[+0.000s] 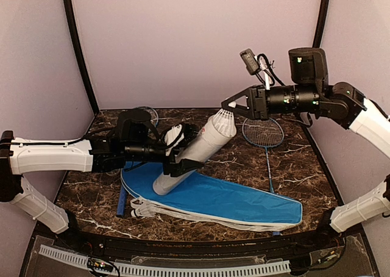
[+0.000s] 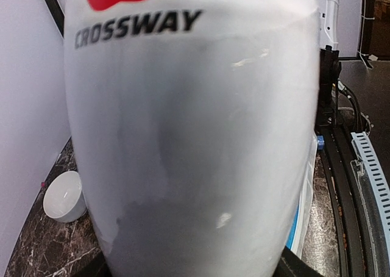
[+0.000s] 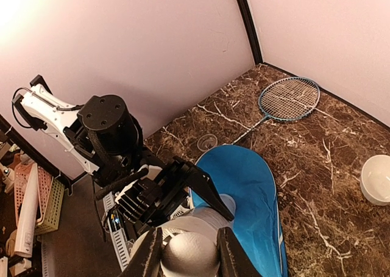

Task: Pack up the badminton gear
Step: Adjust the shuttlecock in the shuttle tube.

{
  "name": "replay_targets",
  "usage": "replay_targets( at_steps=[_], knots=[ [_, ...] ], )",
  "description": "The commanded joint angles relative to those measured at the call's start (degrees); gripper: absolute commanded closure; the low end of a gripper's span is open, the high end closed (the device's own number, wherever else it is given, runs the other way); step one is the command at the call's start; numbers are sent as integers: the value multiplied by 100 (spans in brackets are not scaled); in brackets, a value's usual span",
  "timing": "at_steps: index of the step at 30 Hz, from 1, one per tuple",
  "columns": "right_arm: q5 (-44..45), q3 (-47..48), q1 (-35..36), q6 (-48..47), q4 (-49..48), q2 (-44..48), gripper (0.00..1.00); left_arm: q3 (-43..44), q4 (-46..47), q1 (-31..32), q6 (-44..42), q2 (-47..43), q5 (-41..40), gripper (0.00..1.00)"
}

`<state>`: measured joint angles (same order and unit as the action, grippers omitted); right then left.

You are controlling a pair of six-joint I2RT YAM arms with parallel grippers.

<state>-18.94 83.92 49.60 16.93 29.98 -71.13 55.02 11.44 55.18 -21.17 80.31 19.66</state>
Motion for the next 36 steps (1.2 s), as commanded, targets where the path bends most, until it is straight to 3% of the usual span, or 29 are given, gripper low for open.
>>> replay_targets(
  at_steps=[1,15,18,29,36],
  knots=[
    [349,-204,-7,129,-816,128,85,-42,-515,37,295,46,180,33],
    [1407,-1292,703,-30,-1681,664,85,-9,-377,-120,561,127,73,32],
    [1818,-1078,700,16,-1486,508,86,-41,-362,-130,535,125,144,33],
    [1891,-339,700,-225,-1259,29,86,-57,-415,-130,368,145,205,32],
    [1814,-521,706,-196,-1365,75,85,-42,-308,-130,574,117,-172,33]
  ],
)
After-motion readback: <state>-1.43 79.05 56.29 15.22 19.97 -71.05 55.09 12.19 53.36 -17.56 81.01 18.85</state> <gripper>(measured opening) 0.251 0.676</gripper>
